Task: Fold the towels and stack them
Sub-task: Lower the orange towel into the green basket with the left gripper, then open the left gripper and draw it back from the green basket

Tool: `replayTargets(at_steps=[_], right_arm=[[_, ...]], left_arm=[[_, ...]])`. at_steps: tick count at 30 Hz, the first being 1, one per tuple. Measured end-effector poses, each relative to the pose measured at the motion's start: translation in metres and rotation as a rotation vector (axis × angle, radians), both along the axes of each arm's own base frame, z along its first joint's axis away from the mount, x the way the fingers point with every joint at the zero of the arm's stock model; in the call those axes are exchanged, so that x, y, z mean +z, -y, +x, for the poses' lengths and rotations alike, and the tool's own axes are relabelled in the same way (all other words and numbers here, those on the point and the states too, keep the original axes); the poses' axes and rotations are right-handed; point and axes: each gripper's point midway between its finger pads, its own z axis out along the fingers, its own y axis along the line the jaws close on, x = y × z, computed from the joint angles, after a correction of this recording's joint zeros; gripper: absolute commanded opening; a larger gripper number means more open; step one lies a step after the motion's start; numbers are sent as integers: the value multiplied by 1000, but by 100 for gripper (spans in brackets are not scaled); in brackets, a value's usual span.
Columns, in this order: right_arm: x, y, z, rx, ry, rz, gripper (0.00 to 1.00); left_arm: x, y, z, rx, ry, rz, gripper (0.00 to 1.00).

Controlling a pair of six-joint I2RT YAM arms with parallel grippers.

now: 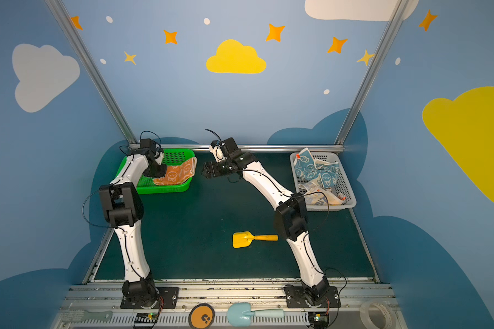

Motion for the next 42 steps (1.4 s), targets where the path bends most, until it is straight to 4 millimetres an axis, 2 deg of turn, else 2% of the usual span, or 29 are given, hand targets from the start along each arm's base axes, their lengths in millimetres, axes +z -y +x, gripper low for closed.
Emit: replayTargets(at_steps=[9, 17, 23, 34, 42], right_arm=[[-5, -1, 1, -2, -9, -4, 91], [-13, 0, 4, -9, -27, -8, 91], [-11, -2, 8, -11, -31, 7, 91], [-14, -2, 8, -14, -46, 9, 91], [-20, -3, 9, -13, -63, 10, 91]], left_arm=[[5, -13, 5, -4, 20, 69, 3], [7, -52, -1, 69, 30, 66, 3], [2, -70, 1, 108, 45, 11, 3], [-21, -69, 11, 108, 34, -36, 3], [-15, -73, 14, 120, 50, -25, 6]])
